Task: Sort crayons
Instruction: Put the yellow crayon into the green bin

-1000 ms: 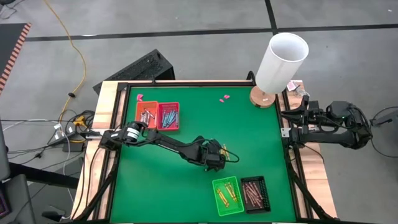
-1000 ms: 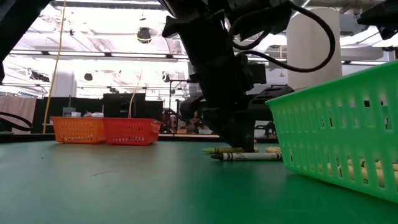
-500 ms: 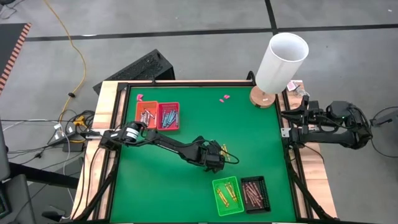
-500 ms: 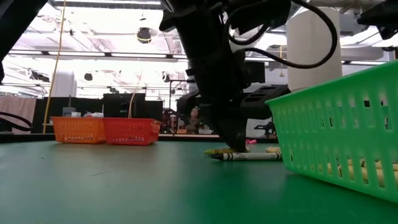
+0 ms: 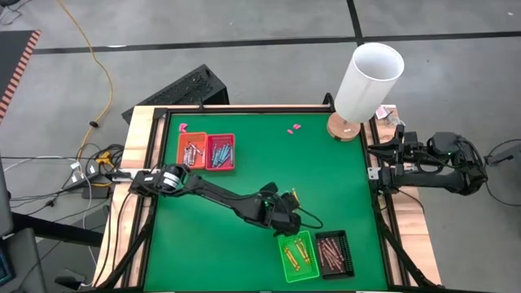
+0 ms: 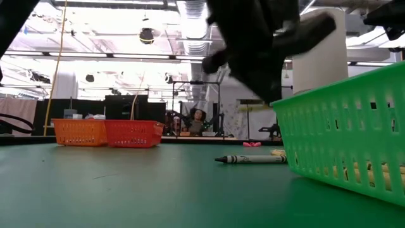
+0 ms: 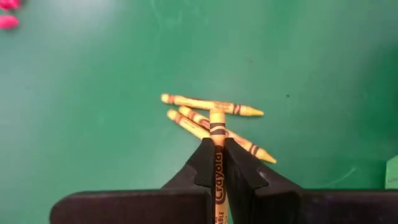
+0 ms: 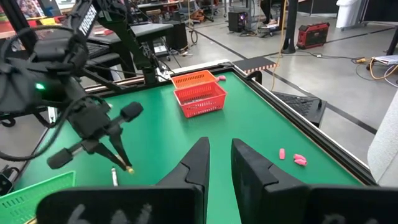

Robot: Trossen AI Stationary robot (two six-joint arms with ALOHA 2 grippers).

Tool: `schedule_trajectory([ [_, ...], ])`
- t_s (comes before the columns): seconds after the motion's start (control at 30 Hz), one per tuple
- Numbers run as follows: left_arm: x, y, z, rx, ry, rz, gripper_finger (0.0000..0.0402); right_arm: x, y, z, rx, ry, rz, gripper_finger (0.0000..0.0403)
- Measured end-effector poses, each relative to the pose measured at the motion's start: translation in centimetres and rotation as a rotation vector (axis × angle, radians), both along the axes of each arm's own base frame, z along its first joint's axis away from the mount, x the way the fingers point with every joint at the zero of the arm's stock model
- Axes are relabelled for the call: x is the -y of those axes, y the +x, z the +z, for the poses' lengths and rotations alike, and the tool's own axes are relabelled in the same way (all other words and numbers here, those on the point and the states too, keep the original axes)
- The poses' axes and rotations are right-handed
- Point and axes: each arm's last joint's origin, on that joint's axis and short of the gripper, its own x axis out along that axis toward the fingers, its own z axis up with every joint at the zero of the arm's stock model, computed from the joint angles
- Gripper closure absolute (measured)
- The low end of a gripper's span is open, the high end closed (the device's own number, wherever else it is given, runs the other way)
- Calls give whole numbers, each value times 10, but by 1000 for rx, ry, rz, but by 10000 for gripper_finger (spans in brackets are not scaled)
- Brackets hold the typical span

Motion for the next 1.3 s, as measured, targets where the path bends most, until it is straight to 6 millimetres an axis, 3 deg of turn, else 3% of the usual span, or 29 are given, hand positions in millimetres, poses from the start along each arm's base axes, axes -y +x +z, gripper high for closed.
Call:
schedule_trajectory([
  [0.27,20,9,46,128,50,-76,401,0,0,0,0,0,0,335],
  [0.47,47,12,63,271,63,-180,401,0,0,0,0,0,0,335],
  [0.77,72,6,69,330,55,-232,401,0,0,0,-2,-1,0,335],
  [1.0,90,6,74,381,144,-382,401,0,0,0,-2,-2,0,335],
  [1.3,93,8,72,385,181,-545,400,0,0,0,-3,-4,0,335],
])
